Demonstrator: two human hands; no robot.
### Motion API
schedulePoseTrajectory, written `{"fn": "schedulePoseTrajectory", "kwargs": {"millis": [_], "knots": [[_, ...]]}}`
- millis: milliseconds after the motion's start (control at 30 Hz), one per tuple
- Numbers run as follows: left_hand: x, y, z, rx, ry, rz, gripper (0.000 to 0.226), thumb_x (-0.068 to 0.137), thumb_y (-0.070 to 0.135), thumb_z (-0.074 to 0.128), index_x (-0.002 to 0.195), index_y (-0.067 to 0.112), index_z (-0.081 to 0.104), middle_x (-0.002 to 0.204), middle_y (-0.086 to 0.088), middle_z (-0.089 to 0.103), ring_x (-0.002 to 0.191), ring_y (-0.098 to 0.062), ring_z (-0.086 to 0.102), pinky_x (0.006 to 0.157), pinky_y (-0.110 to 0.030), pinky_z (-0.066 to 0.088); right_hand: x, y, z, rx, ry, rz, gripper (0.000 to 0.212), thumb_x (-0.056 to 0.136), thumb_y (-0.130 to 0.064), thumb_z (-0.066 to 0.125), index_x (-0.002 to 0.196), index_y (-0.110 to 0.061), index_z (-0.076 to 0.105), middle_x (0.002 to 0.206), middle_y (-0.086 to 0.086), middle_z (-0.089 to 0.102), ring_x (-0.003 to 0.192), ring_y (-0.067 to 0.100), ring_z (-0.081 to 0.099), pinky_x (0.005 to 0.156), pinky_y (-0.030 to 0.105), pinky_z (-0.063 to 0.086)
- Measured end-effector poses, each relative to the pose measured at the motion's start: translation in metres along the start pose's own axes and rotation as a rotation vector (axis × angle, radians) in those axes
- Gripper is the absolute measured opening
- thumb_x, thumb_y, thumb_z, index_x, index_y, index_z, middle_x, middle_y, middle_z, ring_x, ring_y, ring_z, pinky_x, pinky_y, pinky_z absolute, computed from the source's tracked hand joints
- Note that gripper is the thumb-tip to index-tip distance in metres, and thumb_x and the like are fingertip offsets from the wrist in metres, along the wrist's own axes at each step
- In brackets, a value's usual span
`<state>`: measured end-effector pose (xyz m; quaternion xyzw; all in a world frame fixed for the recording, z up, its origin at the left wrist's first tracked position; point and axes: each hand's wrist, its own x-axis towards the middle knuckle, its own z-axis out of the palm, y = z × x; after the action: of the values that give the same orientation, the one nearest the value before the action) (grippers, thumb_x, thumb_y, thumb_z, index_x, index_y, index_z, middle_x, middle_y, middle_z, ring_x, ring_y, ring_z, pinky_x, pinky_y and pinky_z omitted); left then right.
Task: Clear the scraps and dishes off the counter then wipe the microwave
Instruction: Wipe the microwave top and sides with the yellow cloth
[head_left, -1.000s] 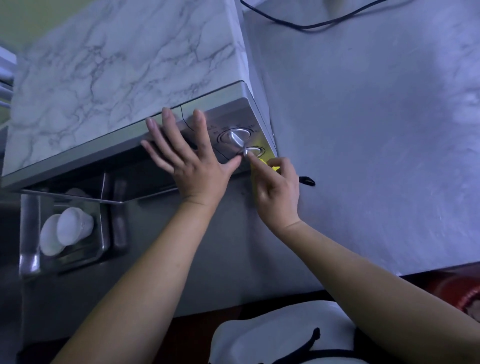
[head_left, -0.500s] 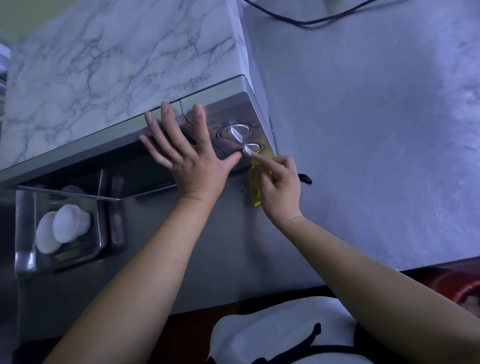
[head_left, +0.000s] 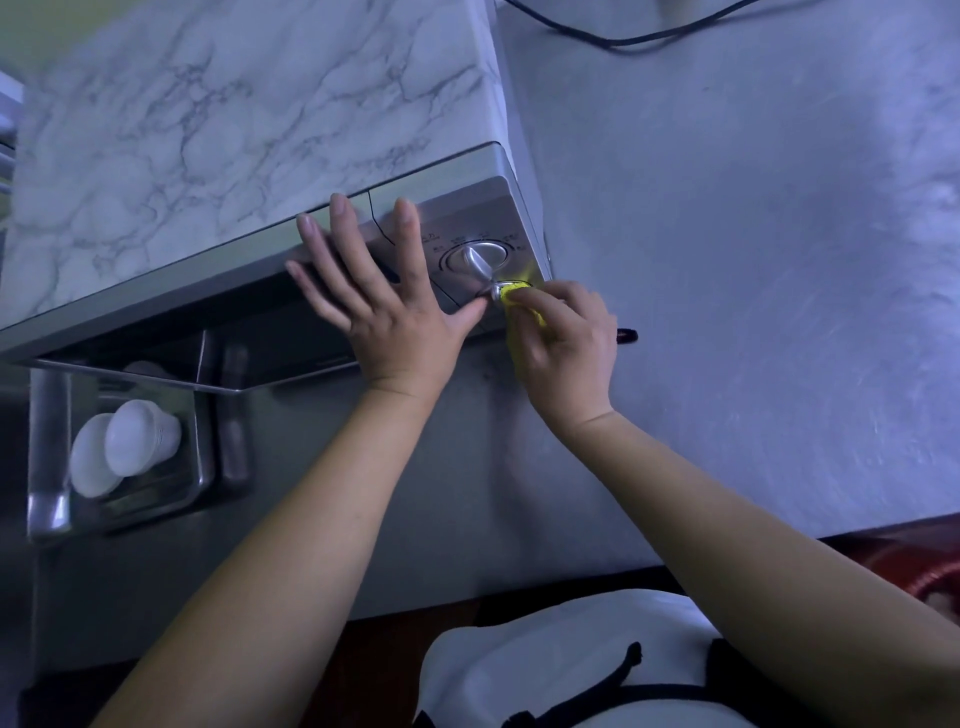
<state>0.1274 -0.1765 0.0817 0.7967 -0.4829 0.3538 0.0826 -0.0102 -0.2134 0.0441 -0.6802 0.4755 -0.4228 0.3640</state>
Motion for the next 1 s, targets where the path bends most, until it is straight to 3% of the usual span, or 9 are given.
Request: {"fn": "schedulePoseTrajectory", "kwargs": {"millis": [233, 433, 567, 667, 833, 1000], "knots": [[0.001, -0.001, 0.000, 0.016, -0.001, 0.006, 0.126, 0.059, 0.085, 0.068, 0.149, 0.019, 0.010, 0.139, -0.038, 0.044, 0.130, -0.059, 0.038, 0.111, -0.069, 0.017, 0.002, 0.011, -0.001, -0.154, -0.022, -0.080, 0.010, 0.088, -0.014, 0.071, 0.089, -0.018, 0.080, 0.089, 0.003, 0.072, 0.073, 0.030, 0.063, 0.073, 0.042, 0.039], [0.001, 0.000, -0.002, 0.024, -0.011, 0.010, 0.128, 0.057, 0.083, 0.069, 0.150, 0.019, 0.009, 0.142, -0.038, 0.042, 0.132, -0.058, 0.036, 0.112, -0.068, 0.015, 0.007, 0.022, -0.015, -0.217, -0.266, 0.082, 0.018, 0.093, -0.015, 0.066, 0.101, -0.022, 0.079, 0.101, 0.001, 0.070, 0.094, 0.028, 0.063, 0.087, 0.039, 0.031], [-0.001, -0.001, 0.001, 0.043, 0.006, 0.009, 0.125, 0.061, 0.083, 0.067, 0.152, 0.019, 0.009, 0.143, -0.037, 0.042, 0.135, -0.055, 0.032, 0.115, -0.066, 0.011, 0.001, 0.010, -0.032, -0.009, -0.033, -0.028, 0.012, 0.089, -0.015, 0.069, 0.093, -0.015, 0.080, 0.090, 0.006, 0.069, 0.083, 0.026, 0.062, 0.078, 0.048, 0.045], [-0.002, 0.001, 0.004, 0.023, 0.054, -0.001, 0.116, 0.069, 0.084, 0.064, 0.151, 0.020, 0.013, 0.142, -0.036, 0.044, 0.135, -0.054, 0.030, 0.116, -0.065, 0.011, 0.012, -0.005, -0.026, 0.050, 0.094, -0.156, 0.010, 0.089, -0.018, 0.071, 0.090, -0.015, 0.080, 0.087, 0.004, 0.067, 0.079, 0.029, 0.058, 0.070, 0.048, 0.046], [-0.004, 0.000, 0.006, 0.011, 0.067, -0.002, 0.113, 0.072, 0.078, 0.066, 0.152, 0.021, 0.013, 0.143, -0.035, 0.042, 0.136, -0.053, 0.029, 0.115, -0.066, 0.013, 0.016, 0.004, -0.001, -0.117, 0.075, -0.283, 0.014, 0.079, -0.007, 0.082, 0.083, -0.020, 0.081, 0.085, 0.004, 0.069, 0.074, 0.036, 0.058, 0.065, 0.044, 0.044], [-0.003, -0.002, 0.001, -0.018, 0.007, -0.002, 0.118, 0.068, 0.079, 0.066, 0.152, 0.020, 0.008, 0.145, -0.035, 0.040, 0.136, -0.056, 0.032, 0.112, -0.069, 0.017, 0.009, 0.021, 0.005, -0.193, 0.024, -0.189, 0.016, 0.079, -0.010, 0.080, 0.083, -0.025, 0.080, 0.083, -0.001, 0.066, 0.080, 0.033, 0.054, 0.070, 0.037, 0.035]]}}
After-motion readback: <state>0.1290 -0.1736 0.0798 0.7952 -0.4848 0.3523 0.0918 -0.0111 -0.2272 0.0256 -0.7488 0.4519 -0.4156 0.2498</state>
